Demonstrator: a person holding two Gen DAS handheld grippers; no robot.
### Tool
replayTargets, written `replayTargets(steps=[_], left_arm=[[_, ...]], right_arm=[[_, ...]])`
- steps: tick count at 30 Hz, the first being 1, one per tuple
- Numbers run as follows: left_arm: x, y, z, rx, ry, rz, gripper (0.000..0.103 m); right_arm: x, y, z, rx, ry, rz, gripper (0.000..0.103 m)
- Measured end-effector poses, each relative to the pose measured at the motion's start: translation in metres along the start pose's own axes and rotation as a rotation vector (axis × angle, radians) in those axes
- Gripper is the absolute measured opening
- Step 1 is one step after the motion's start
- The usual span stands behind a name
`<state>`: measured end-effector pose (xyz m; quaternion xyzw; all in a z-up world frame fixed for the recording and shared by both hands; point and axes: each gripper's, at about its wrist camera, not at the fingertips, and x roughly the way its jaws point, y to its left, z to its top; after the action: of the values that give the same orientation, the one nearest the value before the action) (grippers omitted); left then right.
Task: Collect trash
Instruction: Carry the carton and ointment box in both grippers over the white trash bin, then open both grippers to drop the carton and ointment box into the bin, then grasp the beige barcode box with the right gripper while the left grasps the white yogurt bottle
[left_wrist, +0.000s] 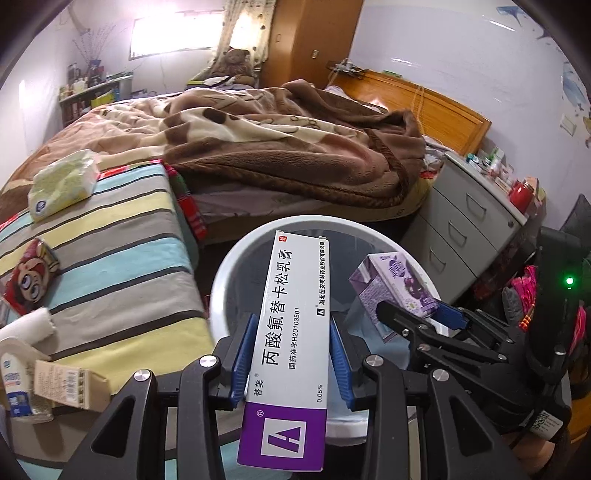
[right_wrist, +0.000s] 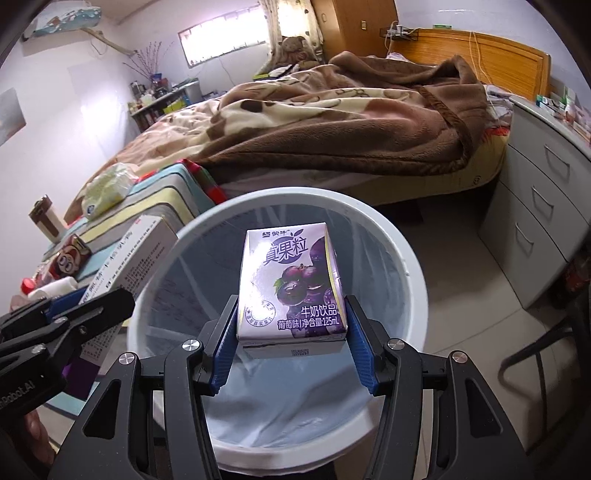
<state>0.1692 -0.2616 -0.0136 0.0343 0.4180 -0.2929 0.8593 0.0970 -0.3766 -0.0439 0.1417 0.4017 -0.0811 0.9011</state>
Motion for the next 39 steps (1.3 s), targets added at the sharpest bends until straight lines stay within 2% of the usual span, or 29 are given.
replayTargets(steps=[3,5,6,7,8,9,19,29,39], left_arm=[[0.003,-0.002,-0.001,0.004,0.007,-0.002,0.039],[0.004,-0.004,-0.001,0.006,0.008,-0.007,0.040],[0.003,-0.003,-0.002,0.007,0.006,-0.007,0.042],[0.002,-0.003,-0.002,0.008,0.001,-0.009,0.049],[0.001,-0.003,-0.002,0.005,-0.003,-0.010,0.054],[-0.001,-0.003,-0.002,0.001,-0.008,-0.011,0.055],[-0.024,0.017,-0.010,-0.035,-0.041,0.011,0.055],[-0.064,0.053,-0.031,-0.091,-0.099,0.068,0.056],[-0.099,0.102,-0.057,-0.180,-0.132,0.139,0.056]], right_arm=[[0.002,-0.007,-0.001,0.008,0.006,-0.014,0.057],[0.001,-0.011,-0.002,0.022,0.004,-0.019,0.071],[0.001,-0.013,-0.003,0.032,0.004,-0.016,0.073],[0.001,-0.015,-0.003,0.041,0.003,-0.011,0.074],[0.000,-0.016,-0.004,0.051,0.001,-0.010,0.074],[-0.001,-0.016,-0.004,0.053,-0.001,-0.013,0.074],[-0.012,-0.002,-0.008,0.043,-0.050,0.007,0.074],[-0.025,0.036,-0.013,-0.014,-0.117,0.098,0.074],[-0.024,0.085,-0.025,-0.134,-0.101,0.195,0.074]])
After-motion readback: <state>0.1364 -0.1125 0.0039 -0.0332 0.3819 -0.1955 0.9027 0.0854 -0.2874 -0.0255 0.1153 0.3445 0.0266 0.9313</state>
